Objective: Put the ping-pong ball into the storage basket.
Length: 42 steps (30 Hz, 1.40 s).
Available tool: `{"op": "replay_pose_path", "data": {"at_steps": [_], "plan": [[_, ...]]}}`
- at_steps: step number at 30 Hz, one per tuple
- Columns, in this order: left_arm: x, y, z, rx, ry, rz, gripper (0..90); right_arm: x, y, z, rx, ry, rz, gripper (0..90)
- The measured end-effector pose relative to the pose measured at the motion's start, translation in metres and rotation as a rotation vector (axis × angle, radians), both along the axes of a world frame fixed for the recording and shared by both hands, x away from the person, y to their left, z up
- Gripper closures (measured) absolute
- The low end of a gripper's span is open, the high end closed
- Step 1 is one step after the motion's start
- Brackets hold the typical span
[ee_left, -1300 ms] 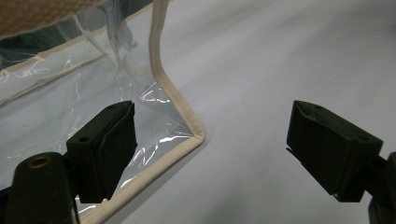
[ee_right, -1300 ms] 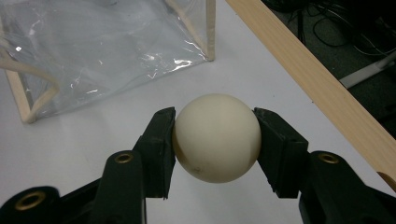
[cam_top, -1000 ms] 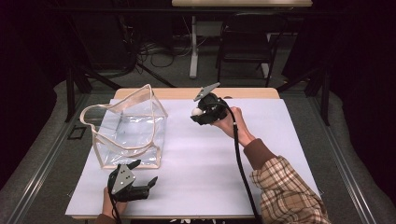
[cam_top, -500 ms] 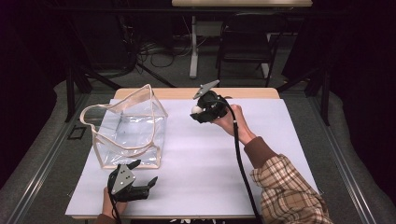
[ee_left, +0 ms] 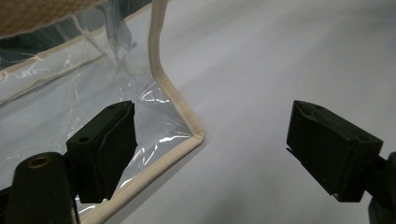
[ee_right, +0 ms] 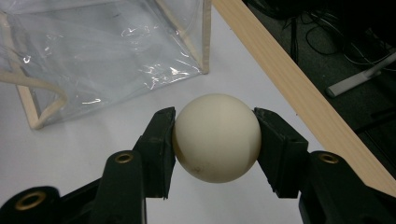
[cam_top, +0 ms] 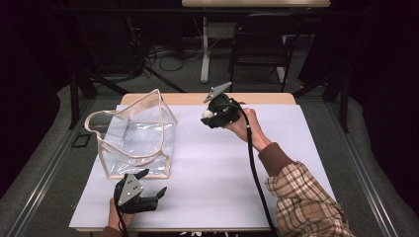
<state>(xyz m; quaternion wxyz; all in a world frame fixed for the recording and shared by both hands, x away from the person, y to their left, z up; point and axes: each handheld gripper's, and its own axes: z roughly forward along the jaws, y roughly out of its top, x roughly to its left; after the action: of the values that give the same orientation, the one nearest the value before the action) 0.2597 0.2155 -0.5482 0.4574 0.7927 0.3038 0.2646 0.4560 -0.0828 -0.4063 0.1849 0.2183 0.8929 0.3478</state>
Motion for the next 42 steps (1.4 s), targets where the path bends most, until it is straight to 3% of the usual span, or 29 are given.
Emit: {"op": "replay_pose_path", "data": {"at_steps": [42], "plan": [[0.0, 0.0, 0.0, -0.002, 0.001, 0.001, 16.1, -0.004, 0.011, 0.037, -0.014, -0.063, 0.03, 50.6]]}}
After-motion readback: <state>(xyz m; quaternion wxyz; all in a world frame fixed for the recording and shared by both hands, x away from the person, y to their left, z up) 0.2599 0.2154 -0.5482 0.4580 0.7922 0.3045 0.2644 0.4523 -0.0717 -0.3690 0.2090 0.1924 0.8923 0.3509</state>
